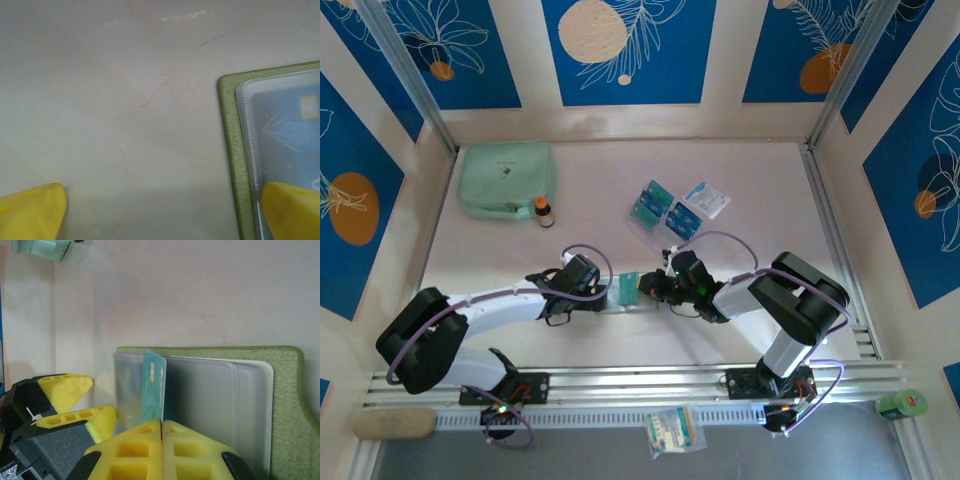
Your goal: Put the credit cards into the card holder
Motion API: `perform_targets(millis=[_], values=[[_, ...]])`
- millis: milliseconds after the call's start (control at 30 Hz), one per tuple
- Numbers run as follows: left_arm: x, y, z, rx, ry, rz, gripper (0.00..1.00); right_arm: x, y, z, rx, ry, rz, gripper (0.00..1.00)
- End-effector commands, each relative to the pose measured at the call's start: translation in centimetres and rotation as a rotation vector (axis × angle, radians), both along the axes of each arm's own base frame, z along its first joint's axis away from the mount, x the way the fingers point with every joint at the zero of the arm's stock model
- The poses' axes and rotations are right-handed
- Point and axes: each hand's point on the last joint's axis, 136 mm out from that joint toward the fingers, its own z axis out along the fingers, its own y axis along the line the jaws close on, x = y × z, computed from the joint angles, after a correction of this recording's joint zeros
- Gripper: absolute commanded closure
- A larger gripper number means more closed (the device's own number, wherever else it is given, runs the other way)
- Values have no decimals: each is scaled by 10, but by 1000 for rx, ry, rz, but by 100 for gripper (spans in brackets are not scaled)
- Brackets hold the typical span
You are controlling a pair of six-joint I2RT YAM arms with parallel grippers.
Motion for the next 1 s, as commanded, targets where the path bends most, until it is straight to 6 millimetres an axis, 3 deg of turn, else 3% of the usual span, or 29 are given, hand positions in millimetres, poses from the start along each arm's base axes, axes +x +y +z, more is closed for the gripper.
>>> perform_targets(millis=[0,967], values=[[-5,6,-9,18,29,2,0,-9,0,-5,-22,19,42,100],[-5,6,-8,15,22,2,0,-20,-4,-7,-57,50,66,100]])
